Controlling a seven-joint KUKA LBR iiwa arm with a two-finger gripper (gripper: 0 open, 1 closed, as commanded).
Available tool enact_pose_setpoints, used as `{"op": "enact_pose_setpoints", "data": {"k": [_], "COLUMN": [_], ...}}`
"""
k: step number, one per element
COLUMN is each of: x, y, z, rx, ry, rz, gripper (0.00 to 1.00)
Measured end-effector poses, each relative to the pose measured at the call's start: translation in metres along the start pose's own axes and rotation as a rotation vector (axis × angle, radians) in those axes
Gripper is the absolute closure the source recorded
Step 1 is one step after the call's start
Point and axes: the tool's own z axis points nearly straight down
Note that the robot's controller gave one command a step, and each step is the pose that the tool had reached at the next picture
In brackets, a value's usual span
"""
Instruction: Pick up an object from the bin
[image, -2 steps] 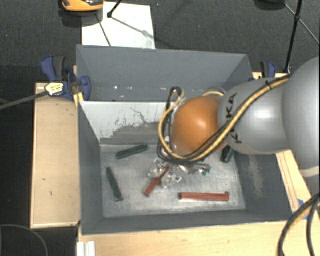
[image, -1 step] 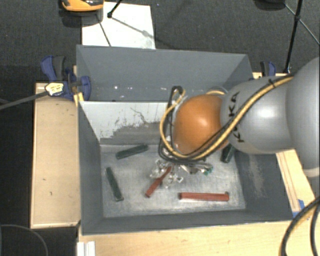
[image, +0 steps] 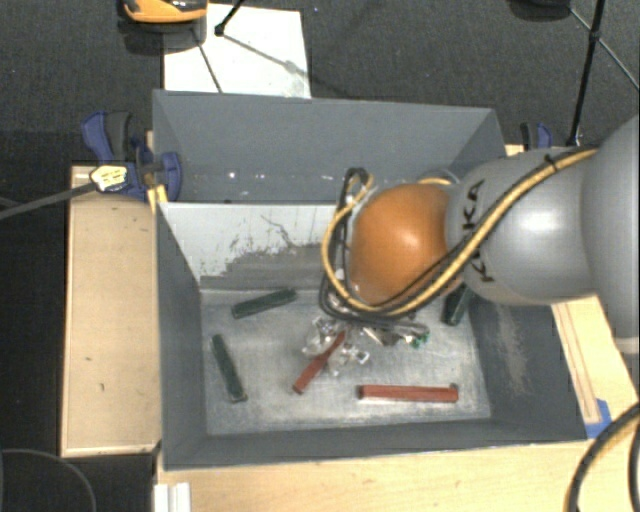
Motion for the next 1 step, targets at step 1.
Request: {"op": "enact_pose_setpoints", "data": {"k": [1], "x": [-0.0009], "y": [-0.0005], "z": [-0.0056], "rx": [0.0], "ry": [0.001], "rz": [0.001], "gripper": [1.0]}}
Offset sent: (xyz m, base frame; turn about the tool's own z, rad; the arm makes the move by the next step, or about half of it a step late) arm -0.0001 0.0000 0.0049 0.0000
